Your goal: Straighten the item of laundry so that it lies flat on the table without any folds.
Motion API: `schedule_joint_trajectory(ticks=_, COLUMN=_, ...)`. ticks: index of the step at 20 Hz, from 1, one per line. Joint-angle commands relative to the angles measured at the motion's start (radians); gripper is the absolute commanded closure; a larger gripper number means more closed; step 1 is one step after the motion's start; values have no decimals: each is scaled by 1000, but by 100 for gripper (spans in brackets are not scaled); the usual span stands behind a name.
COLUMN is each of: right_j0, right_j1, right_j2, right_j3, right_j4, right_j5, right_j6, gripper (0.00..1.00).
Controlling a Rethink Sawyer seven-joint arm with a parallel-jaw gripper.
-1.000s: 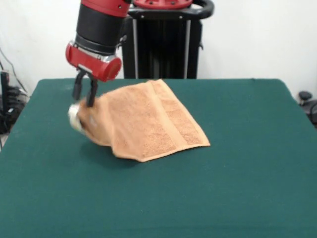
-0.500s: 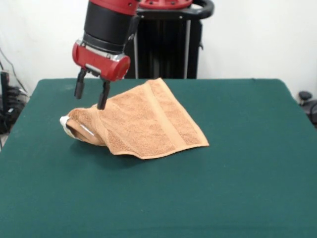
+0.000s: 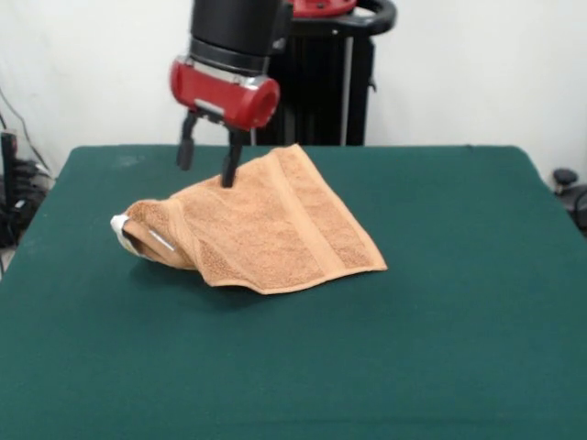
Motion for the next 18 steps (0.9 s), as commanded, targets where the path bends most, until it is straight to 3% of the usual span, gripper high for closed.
schedule_joint_trajectory(ticks=1, right_j0=87, right_j1=90, right_j2=88, right_j3=140, right_j4=74, right_j5=-87, right_j6=174, gripper=0)
schedule_joint_trajectory(ticks=10, right_j0=181, right_j1=163, right_j2=24, right_j3=131, right_j4=169, right_j5=-190, right_j6=245, gripper=0)
schedule_joint_trajectory(ticks=18, right_j0=355, right_j1=237, right_j2=-142, right_j3=50, right_j4=321, right_j5=-209, right_j6=305, gripper=0)
